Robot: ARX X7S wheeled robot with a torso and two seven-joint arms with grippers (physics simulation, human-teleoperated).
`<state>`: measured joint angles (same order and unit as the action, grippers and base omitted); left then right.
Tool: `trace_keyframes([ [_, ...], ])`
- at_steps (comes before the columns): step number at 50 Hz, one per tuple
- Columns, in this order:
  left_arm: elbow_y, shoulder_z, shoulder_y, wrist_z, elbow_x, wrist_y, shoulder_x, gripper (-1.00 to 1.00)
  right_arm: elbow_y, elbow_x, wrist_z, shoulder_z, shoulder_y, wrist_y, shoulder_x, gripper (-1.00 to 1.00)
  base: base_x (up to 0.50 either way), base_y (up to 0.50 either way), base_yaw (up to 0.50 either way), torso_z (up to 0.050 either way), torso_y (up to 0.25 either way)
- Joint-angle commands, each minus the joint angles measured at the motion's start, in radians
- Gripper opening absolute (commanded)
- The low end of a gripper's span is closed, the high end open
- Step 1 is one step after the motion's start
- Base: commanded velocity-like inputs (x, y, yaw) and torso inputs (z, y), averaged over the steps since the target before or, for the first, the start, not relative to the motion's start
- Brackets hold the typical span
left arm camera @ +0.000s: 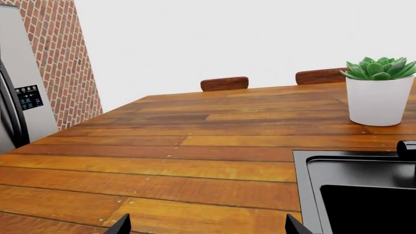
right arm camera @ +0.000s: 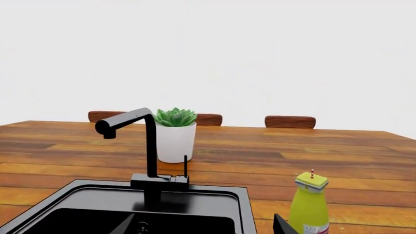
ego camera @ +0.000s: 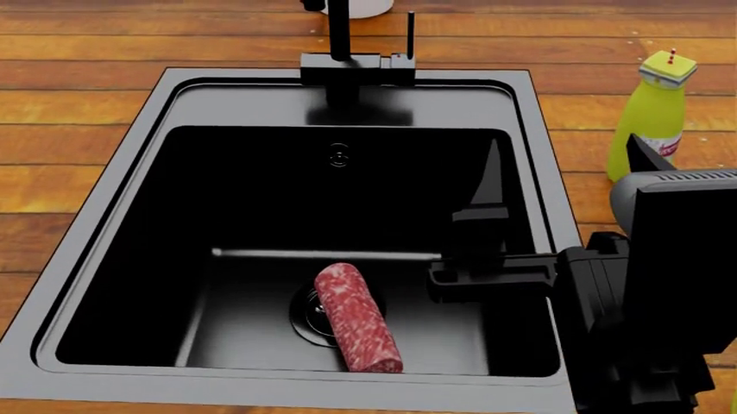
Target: Pick the pear from the counter and place it in the sink
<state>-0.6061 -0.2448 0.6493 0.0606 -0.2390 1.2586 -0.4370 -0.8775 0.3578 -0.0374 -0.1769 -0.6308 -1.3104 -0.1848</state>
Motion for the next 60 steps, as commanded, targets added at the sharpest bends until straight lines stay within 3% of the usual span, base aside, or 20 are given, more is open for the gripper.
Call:
trace_keyframes([
  [1,0.002,0.000,-0.007,0.002,-0.001,-0.006,0.000,1.00,-0.018,0.010,-0.006,-0.001,0.015,0.002,-0.005,1.00,0.00,0.00,0.00,0.000,0.000],
  [9,0.007,0.002,-0.008,0.003,-0.002,-0.010,0.001,1.00,-0.048,0.013,-0.024,-0.001,0.000,-0.043,-0.024,1.00,0.00,0.00,0.00,0.000,0.000],
  [14,0.024,0.007,-0.017,0.002,0.000,-0.029,0.000,1.00,-0.099,0.009,-0.076,-0.024,-0.092,-0.228,-0.057,1.00,0.00,0.00,0.00,0.000,0.000],
  [16,0.034,0.010,-0.018,0.002,0.001,-0.036,0.000,1.00,-0.077,0.211,-0.226,-0.085,-0.120,-0.260,-0.113,1.00,0.00,0.00,0.00,0.000,0.000],
  [18,0.051,0.017,-0.018,0.002,0.005,-0.051,0.000,1.00,-0.005,0.511,-0.526,-0.171,-0.151,-0.260,-0.238,1.00,0.00,0.00,0.00,0.000,0.000],
  [21,0.071,0.027,-0.019,0.002,0.008,-0.070,0.002,1.00,0.097,0.961,-0.957,-0.238,-0.170,-0.253,-0.337,1.00,0.00,0.00,0.00,0.000,0.000],
  [23,0.085,0.030,-0.019,0.001,0.008,-0.080,0.005,1.00,0.123,1.225,-1.055,-0.262,-0.151,-0.228,-0.381,1.00,0.00,0.00,0.00,0.000,0.000],
  [30,0.095,0.023,-0.031,-0.002,0.006,-0.095,0.005,1.00,0.162,1.500,-1.311,-0.330,-0.024,-0.111,-0.547,1.00,0.00,0.00,0.00,0.000,0.000],
  [36,0.098,0.027,-0.034,-0.003,0.004,-0.101,0.007,1.00,0.145,1.552,-1.352,-0.411,0.094,-0.081,-0.571,1.00,0.00,0.00,0.00,0.000,0.000],
  [45,0.103,0.026,-0.041,-0.003,0.002,-0.107,0.007,1.00,0.144,1.478,-1.258,-0.582,0.254,-0.146,-0.523,1.00,0.00,0.00,0.00,0.000,0.000],
  [60,0.106,0.032,-0.044,0.000,0.000,-0.107,0.006,1.00,0.137,1.350,-1.133,-0.611,0.331,-0.177,-0.475,1.00,0.00,0.00,0.00,0.000,0.000],
])
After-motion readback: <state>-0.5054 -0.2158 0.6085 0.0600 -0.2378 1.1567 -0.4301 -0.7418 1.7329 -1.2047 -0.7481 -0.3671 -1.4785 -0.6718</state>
